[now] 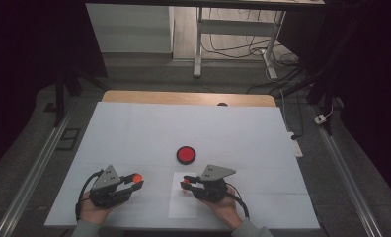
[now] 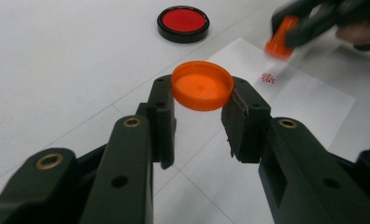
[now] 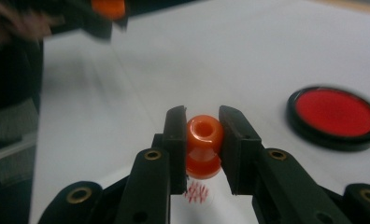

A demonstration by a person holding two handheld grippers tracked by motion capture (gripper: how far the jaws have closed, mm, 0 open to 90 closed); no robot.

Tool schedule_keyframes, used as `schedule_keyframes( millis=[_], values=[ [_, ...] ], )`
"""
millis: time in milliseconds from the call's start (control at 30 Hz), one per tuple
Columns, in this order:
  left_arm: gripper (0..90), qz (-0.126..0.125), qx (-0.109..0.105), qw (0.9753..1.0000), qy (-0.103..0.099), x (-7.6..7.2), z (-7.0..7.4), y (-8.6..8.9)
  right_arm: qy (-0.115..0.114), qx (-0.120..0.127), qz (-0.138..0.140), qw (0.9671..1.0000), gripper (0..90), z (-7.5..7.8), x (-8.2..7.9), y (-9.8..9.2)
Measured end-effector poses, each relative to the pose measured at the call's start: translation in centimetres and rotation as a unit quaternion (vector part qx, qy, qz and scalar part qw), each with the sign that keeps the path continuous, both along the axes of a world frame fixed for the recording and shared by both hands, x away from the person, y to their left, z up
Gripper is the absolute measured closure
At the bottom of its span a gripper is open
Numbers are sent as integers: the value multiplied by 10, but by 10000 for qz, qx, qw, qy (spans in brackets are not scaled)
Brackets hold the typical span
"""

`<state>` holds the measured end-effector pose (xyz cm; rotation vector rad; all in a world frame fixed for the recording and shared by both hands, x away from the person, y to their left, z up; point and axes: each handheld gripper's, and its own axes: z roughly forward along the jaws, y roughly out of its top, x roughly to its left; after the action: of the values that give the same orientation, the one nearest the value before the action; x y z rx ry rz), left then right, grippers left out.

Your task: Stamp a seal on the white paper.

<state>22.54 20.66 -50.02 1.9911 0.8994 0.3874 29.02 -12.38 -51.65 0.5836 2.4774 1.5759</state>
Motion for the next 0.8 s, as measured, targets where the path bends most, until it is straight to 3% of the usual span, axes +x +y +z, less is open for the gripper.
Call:
schedule_keyframes(
  millis=[533, 800],
  values=[
    [652, -25, 16, 10000, -5, 0, 0, -1, 50, 356, -73, 9993, 726, 24, 5, -20],
    [652, -44, 44, 10000, -6, 0, -1, -3, -58, 567, -210, 9982, 725, 38, 7, -31]
  ],
)
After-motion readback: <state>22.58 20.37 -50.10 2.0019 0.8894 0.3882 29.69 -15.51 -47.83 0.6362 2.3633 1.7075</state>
